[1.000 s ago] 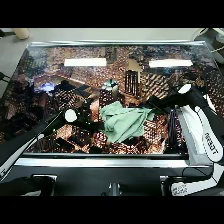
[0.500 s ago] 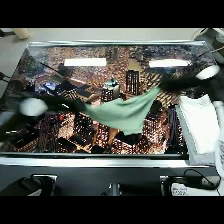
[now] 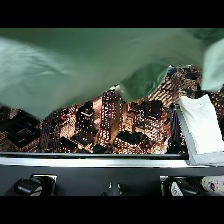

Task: Fold the shirts.

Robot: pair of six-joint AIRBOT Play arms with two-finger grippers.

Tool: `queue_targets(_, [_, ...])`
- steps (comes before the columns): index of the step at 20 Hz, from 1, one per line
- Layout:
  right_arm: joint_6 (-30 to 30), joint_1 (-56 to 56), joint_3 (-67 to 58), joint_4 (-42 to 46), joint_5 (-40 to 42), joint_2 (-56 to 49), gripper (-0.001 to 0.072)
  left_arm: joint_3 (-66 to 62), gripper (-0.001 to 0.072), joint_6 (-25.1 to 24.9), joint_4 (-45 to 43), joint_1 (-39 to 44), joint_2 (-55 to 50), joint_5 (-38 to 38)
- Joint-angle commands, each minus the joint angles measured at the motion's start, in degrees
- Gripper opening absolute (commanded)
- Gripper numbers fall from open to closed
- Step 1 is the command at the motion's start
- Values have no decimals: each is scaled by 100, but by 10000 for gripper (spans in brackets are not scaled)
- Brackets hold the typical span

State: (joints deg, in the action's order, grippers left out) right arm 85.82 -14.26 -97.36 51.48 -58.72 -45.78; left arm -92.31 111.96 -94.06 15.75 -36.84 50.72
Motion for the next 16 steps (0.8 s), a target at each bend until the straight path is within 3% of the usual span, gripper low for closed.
queue_targets(1, [-17,-17,-52,-7,638,531,17,-129,24,-76,-238,-33,98,61])
queue_targets(6, [-22,-17,-52,68,483,17,17,-103,24,-337,-1366,-44,-212,879])
queue_targets(10, [-107,-15,-52,181,107,-1283,17,155,24,-356,-1657,-44,-990,1600])
queue_targets(13, [-105,-15,-52,-68,-79,-2704,17,949,24,-350,-1655,-44,-1862,1475])
queue_targets(16, [57,-15,-52,-1084,-299,-4153,17,1252,24,-138,-1589,-44,-3115,1117])
